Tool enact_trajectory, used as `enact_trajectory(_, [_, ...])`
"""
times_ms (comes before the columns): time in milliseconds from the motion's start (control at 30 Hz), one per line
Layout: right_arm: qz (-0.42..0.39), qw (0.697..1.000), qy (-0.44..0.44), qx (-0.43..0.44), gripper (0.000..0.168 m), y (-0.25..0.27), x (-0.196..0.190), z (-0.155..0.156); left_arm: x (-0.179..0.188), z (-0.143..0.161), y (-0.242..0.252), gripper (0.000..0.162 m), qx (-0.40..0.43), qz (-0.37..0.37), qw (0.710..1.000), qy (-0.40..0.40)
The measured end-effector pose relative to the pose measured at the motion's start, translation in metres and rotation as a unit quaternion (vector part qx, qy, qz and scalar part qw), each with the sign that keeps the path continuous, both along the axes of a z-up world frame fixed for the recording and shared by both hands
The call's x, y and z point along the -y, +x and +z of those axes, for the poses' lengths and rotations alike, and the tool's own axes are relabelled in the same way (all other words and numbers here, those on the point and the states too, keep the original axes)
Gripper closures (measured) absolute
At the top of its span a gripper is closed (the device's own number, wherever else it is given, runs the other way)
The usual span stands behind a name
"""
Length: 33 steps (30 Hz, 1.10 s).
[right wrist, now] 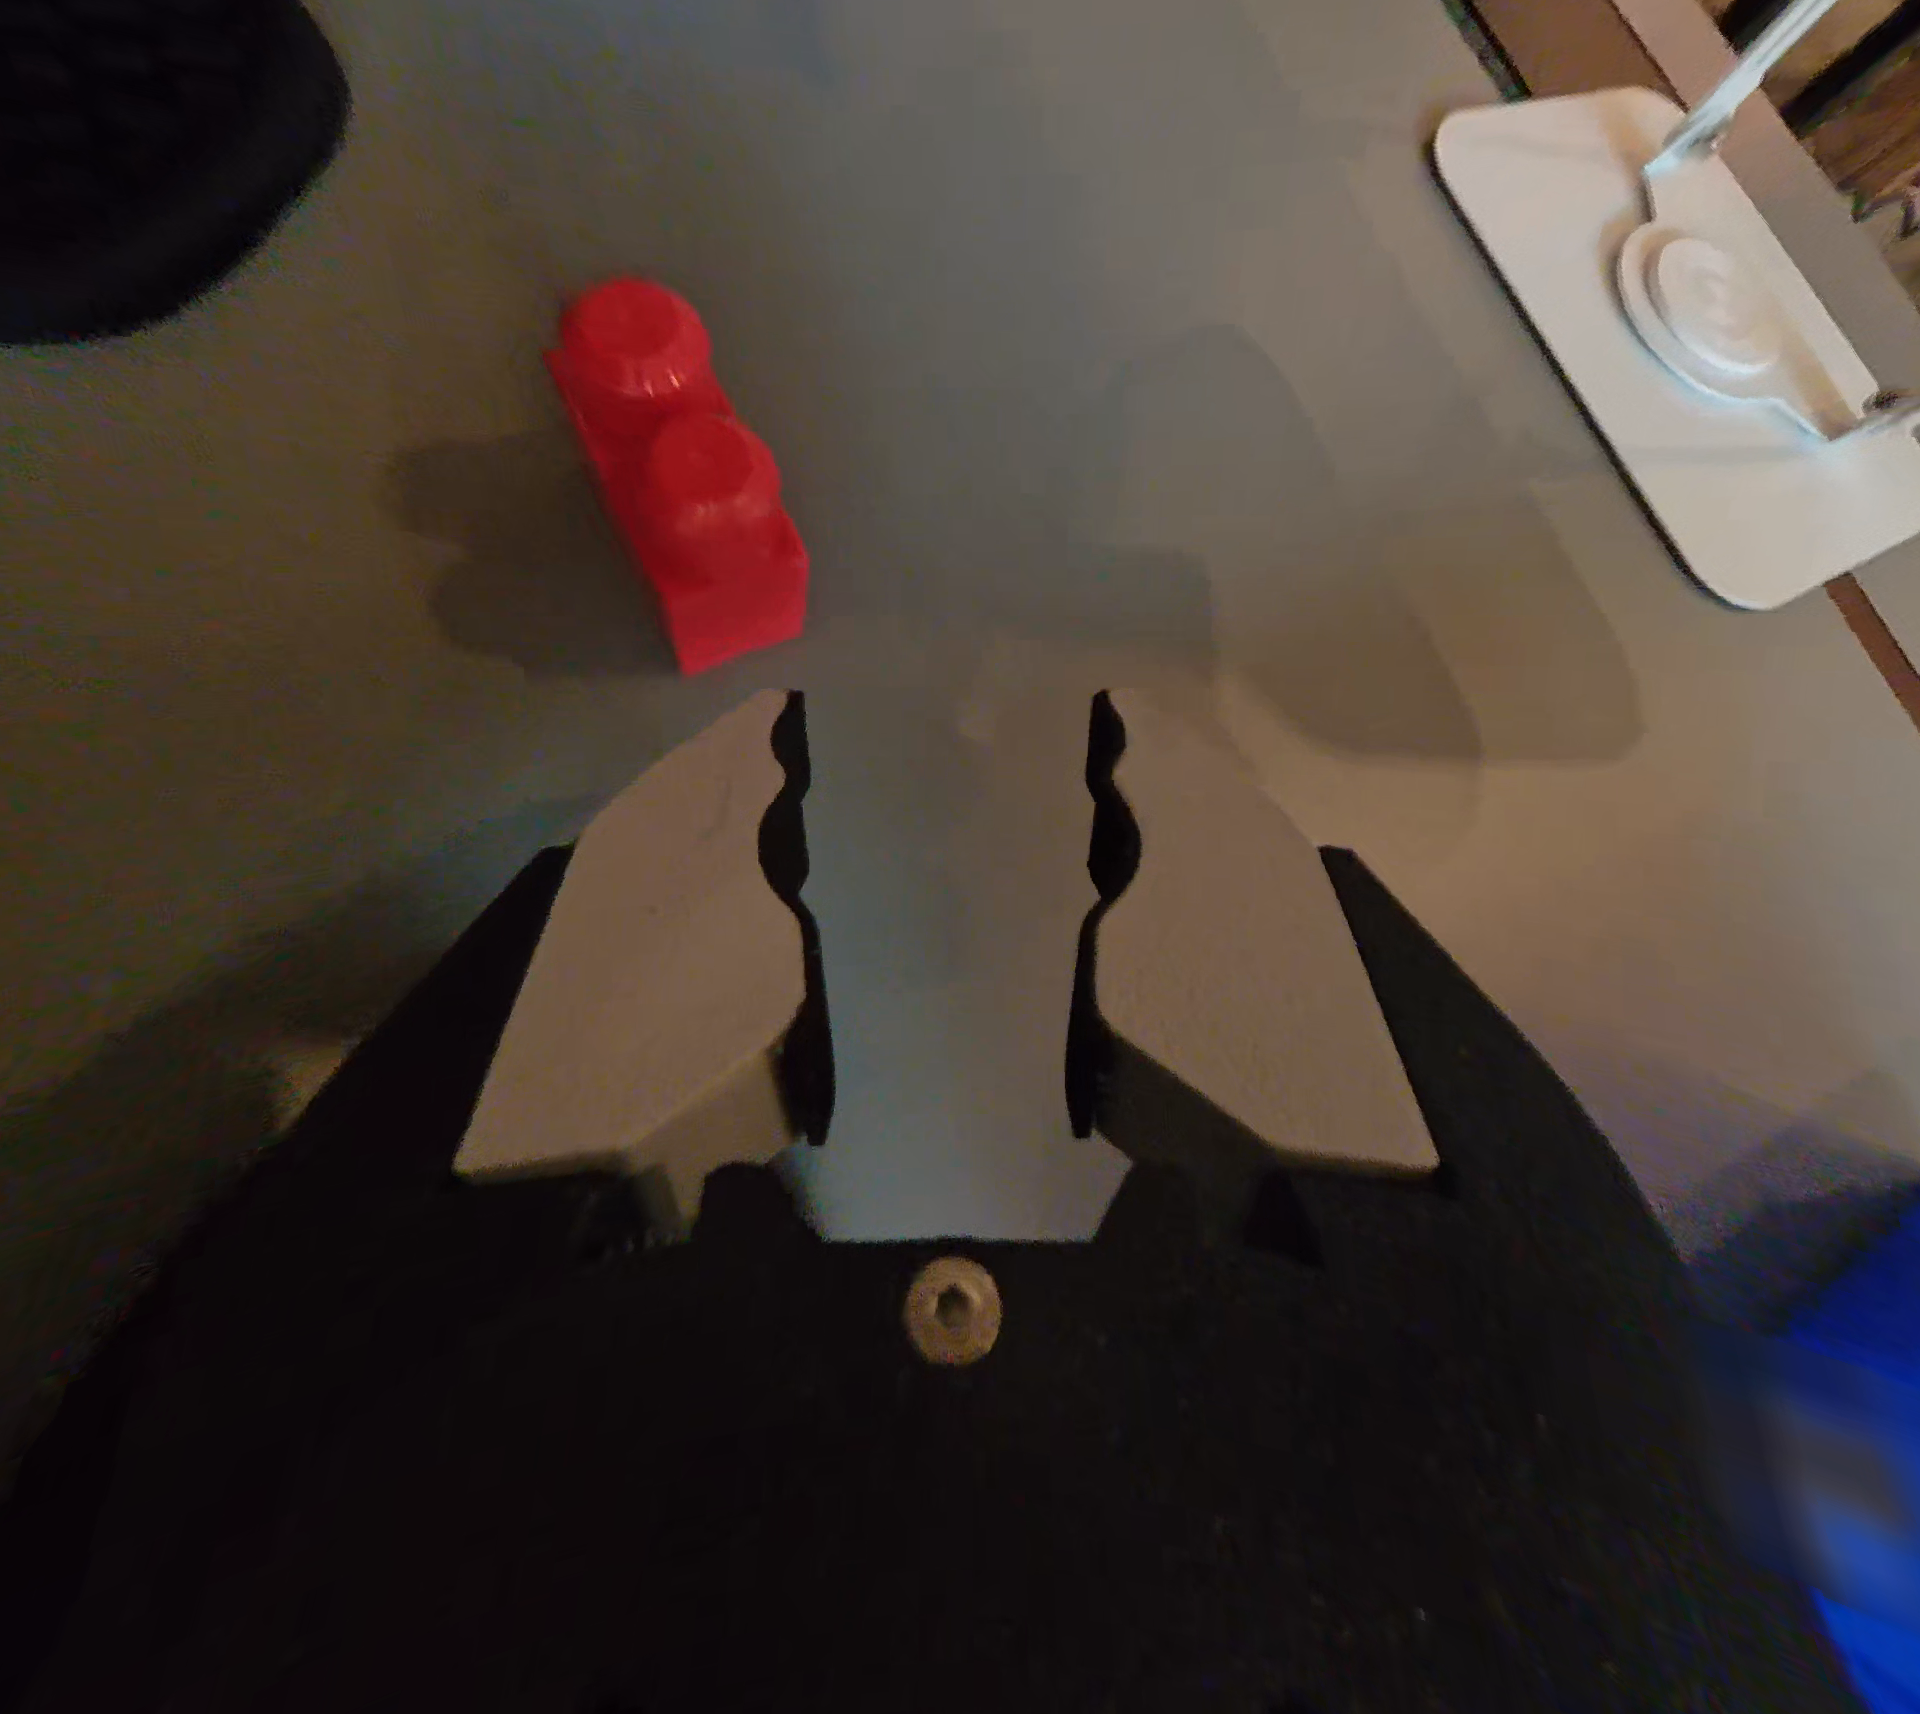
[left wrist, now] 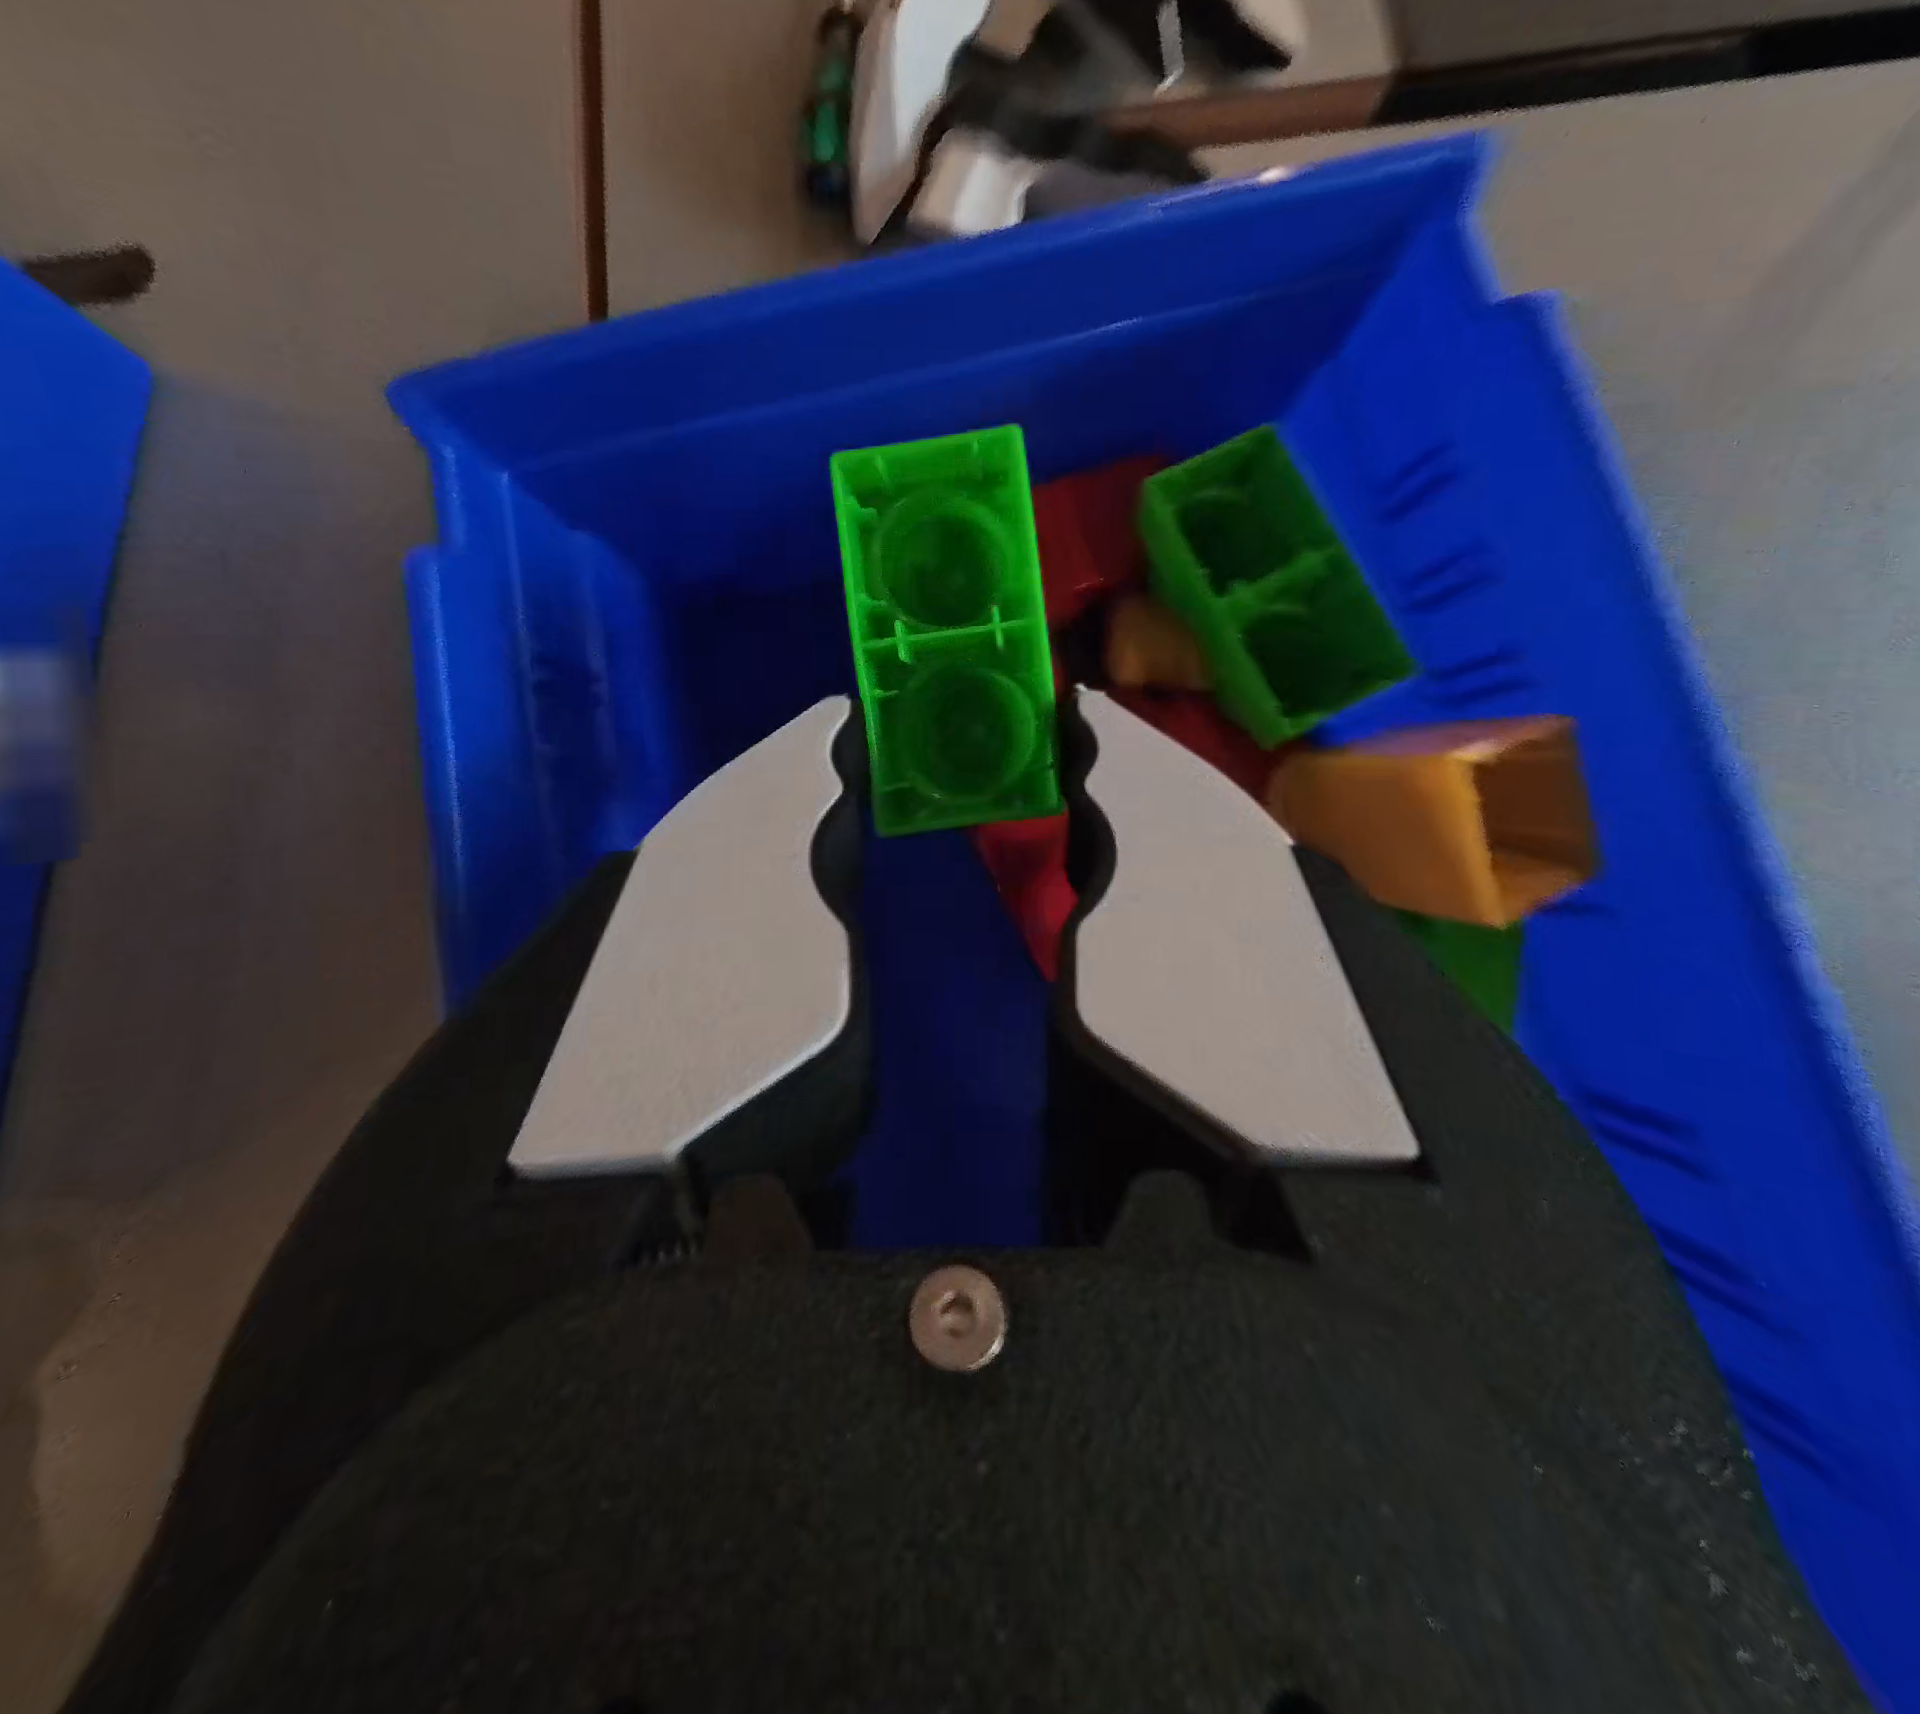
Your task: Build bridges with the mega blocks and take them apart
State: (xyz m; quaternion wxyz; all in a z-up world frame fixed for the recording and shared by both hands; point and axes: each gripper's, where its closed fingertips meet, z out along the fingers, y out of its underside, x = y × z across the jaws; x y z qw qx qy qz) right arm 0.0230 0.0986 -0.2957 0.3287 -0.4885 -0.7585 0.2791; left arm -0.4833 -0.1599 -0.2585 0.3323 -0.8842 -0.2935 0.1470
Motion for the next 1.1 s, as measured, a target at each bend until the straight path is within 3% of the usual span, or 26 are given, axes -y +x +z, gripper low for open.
enact_trajectory(133, [0.002,1.0,0.009,-0.015,0.117,-0.003,0.002,0.012,-0.019,0.037,0.051,0.127,-0.009,-0.072,0.995,0.073])
enact_trajectory(300, [0.064,0.996,0.039,-0.038,0.117,-0.003,0.031,0.024,-0.051,0.068,0.148,0.127,-0.028,-0.204,0.969,0.138])
enact_trajectory(467, [0.15,0.981,0.117,-0.048,0.113,-0.008,0.059,0.036,-0.078,0.086,0.262,0.127,-0.025,-0.345,0.922,0.176])
enact_trajectory(667, [0.239,0.948,0.171,-0.127,0.111,-0.023,0.088,0.078,-0.09,0.094,0.372,0.127,0.025,-0.485,0.854,0.186])
enact_trajectory(900, [0.337,0.892,0.213,-0.213,0.11,-0.03,0.132,0.117,-0.089,0.093,0.445,0.126,0.097,-0.573,0.794,0.178])
enact_trajectory(1100, [0.395,0.842,0.271,-0.249,0.107,-0.029,0.149,0.121,-0.084,0.082,0.468,0.126,0.12,-0.605,0.772,0.154])
